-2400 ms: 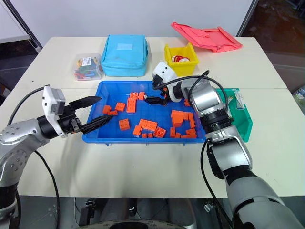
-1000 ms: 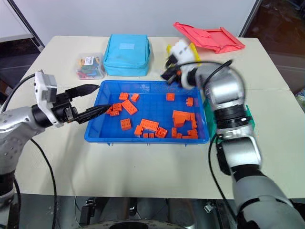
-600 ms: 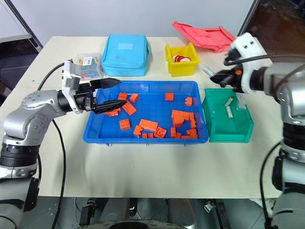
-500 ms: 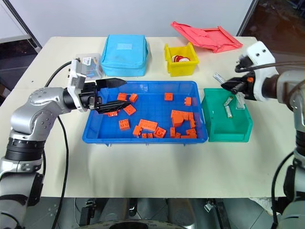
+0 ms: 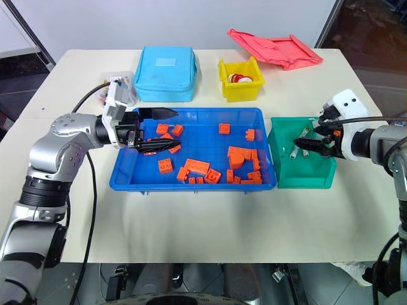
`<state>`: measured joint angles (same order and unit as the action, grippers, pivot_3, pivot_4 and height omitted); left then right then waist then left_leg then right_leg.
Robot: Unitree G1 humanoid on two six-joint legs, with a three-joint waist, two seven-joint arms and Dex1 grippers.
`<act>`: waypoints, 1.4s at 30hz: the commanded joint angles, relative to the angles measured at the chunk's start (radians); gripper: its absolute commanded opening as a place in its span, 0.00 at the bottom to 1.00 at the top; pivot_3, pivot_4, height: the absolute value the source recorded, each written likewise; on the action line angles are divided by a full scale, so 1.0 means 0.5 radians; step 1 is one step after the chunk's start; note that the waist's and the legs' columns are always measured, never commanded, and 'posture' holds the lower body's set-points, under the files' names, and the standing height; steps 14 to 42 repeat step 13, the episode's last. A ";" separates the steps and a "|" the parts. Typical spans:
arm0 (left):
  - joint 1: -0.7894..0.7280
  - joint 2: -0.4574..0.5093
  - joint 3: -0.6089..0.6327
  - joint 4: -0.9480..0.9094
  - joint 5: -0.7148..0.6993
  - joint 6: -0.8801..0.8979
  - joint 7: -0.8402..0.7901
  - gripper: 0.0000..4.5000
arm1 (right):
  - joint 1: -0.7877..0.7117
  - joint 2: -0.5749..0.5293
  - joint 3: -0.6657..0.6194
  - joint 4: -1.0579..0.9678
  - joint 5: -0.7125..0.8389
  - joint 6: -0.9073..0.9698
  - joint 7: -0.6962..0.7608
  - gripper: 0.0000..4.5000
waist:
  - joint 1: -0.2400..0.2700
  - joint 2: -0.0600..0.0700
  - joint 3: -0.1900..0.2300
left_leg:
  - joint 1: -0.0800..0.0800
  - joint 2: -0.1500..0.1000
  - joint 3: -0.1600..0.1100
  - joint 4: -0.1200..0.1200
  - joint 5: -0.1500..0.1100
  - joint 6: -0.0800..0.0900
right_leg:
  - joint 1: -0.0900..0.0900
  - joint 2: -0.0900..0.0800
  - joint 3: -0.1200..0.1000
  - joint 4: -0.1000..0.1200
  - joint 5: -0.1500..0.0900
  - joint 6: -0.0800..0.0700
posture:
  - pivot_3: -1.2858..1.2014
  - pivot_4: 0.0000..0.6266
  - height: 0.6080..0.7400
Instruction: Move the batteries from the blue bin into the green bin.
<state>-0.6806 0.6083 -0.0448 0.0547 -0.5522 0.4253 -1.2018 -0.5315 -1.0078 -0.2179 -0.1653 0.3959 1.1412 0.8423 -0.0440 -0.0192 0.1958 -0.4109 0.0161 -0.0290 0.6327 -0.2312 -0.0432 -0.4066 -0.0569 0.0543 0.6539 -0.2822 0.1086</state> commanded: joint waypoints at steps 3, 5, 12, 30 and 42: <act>0.031 0.039 0.196 -0.054 0.041 -0.070 0.182 1.00 | -0.163 0.038 -0.091 0.117 0.018 -0.103 -0.106 0.99 | 0.008 0.000 0.000 | 0.000 0.000 0.000 0.000 0.000 0.000 | 0.000 0.000 0.000 0.000 0.000 0.000 | 0.52 0.24 1.00; 0.065 0.059 0.327 -0.026 0.077 -0.120 0.334 1.00 | -0.197 0.076 -0.205 0.278 0.002 -0.258 -0.174 0.99 | 0.012 0.000 0.000 | 0.000 0.000 0.000 0.000 0.000 0.000 | 0.001 -0.001 0.000 -0.001 0.000 0.000 | 0.52 0.24 1.00; 0.423 0.316 0.873 -0.157 0.044 -0.048 0.670 1.00 | -0.080 0.130 -0.540 0.794 0.028 -0.692 -0.242 0.99 | 0.005 0.000 0.000 | -0.001 0.000 0.001 -0.002 0.000 0.000 | 0.000 -0.002 0.000 -0.002 0.000 0.000 | 0.52 0.24 1.00; 0.481 0.339 0.927 -0.167 0.059 -0.059 0.699 1.00 | -0.068 0.137 -0.557 0.843 0.022 -0.752 -0.250 0.99 | 0.005 0.000 0.000 | -0.001 0.000 0.001 -0.002 0.000 0.000 | 0.000 -0.002 0.000 -0.002 0.000 0.000 | 0.52 0.24 1.00; 0.481 0.339 0.927 -0.167 0.059 -0.059 0.699 1.00 | -0.068 0.137 -0.557 0.843 0.022 -0.752 -0.250 0.99 | 0.005 0.000 0.000 | -0.001 0.000 0.001 -0.002 0.000 0.000 | 0.000 -0.002 0.000 -0.002 0.000 0.000 | 0.52 0.24 1.00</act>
